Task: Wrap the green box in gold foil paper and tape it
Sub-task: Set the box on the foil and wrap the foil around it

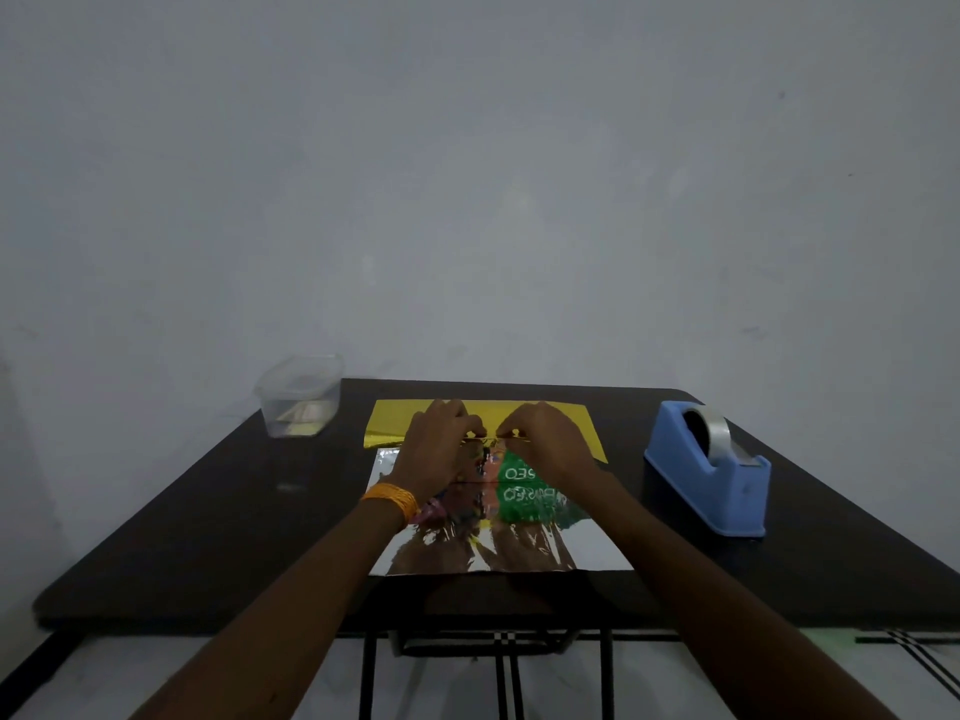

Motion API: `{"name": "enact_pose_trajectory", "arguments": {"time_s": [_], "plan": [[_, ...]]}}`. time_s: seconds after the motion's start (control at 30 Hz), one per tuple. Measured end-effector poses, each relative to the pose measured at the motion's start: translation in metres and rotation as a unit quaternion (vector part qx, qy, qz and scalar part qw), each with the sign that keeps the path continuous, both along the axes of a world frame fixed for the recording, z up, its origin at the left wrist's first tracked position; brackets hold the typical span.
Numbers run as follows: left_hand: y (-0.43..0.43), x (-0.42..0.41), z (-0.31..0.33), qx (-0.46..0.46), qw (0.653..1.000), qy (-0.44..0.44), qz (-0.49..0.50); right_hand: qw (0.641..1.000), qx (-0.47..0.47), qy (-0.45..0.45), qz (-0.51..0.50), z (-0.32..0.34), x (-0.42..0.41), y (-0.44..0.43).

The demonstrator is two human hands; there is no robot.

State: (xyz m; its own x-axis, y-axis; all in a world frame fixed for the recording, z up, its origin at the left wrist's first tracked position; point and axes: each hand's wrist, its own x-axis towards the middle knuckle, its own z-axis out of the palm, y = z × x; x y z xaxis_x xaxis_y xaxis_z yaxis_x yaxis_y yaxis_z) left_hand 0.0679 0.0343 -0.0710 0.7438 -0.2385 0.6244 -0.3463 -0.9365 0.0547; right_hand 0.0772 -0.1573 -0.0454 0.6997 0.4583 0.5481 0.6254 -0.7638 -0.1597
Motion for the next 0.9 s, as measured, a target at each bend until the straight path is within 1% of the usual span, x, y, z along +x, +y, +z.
{"name": "enact_pose_trajectory", "arguments": {"time_s": [0.07, 0.1, 0.13, 0.17, 0.2, 0.23, 0.27, 0.33, 0.4, 0.43, 0.47, 0.5, 0.57, 0.63, 0.73, 0.8, 0.9], "plan": [[-0.002, -0.002, 0.0, -0.008, 1.0, -0.006, 0.003, 1.0, 0.011, -0.008, -0.005, -0.004, 0.001, 0.001], [-0.002, -0.004, 0.0, -0.038, 0.999, -0.005, 0.001, 1.0, 0.011, -0.013, -0.006, -0.005, 0.0, 0.0], [0.0, -0.006, 0.001, -0.093, 0.996, -0.006, -0.003, 1.0, 0.009, -0.016, -0.007, -0.005, 0.001, 0.0], [0.005, -0.008, 0.002, -0.169, 0.986, -0.01, -0.003, 1.0, 0.009, -0.017, -0.005, -0.005, 0.001, 0.001], [0.011, -0.01, 0.003, -0.254, 0.967, -0.018, -0.004, 1.0, 0.011, -0.017, -0.003, -0.005, 0.001, 0.001], [0.019, -0.012, 0.006, -0.338, 0.941, -0.032, 0.0, 1.0, 0.014, -0.014, 0.0, -0.005, 0.002, 0.001], [0.029, -0.013, 0.01, -0.418, 0.907, -0.042, 0.003, 1.0, 0.018, -0.012, 0.001, -0.005, 0.002, 0.001], [0.049, -0.015, 0.018, -0.568, 0.822, -0.033, 0.026, 1.0, 0.025, -0.006, 0.0, -0.005, 0.003, 0.001], [0.066, -0.015, 0.02, -0.682, 0.729, 0.037, 0.05, 1.0, 0.029, -0.004, -0.005, -0.006, 0.003, 0.001], [0.072, -0.016, 0.018, -0.72, 0.688, 0.086, 0.042, 0.999, 0.031, -0.004, -0.006, -0.006, 0.003, 0.001], [0.076, -0.016, 0.013, -0.741, 0.658, 0.132, 0.018, 0.999, 0.033, -0.003, -0.007, -0.007, 0.003, 0.002], [0.076, -0.017, 0.008, -0.742, 0.65, 0.165, -0.004, 0.999, 0.036, -0.002, -0.007, -0.007, 0.003, 0.002], [0.071, -0.018, 0.001, -0.722, 0.661, 0.202, -0.025, 0.999, 0.04, -0.001, -0.007, -0.008, 0.002, 0.003], [0.066, -0.018, 0.0, -0.705, 0.675, 0.218, -0.024, 0.999, 0.037, -0.001, -0.009, -0.006, 0.001, 0.004], [0.064, -0.016, -0.003, -0.681, 0.696, 0.227, -0.029, 0.999, 0.031, -0.003, -0.013, -0.005, -0.001, 0.004], [0.063, -0.016, -0.006, -0.671, 0.709, 0.212, -0.032, 1.0, 0.027, -0.001, -0.017, -0.004, -0.001, 0.003], [0.062, -0.016, -0.008, -0.673, 0.712, 0.198, -0.03, 1.0, 0.02, -0.003, -0.017, -0.004, -0.001, 0.004]]}}
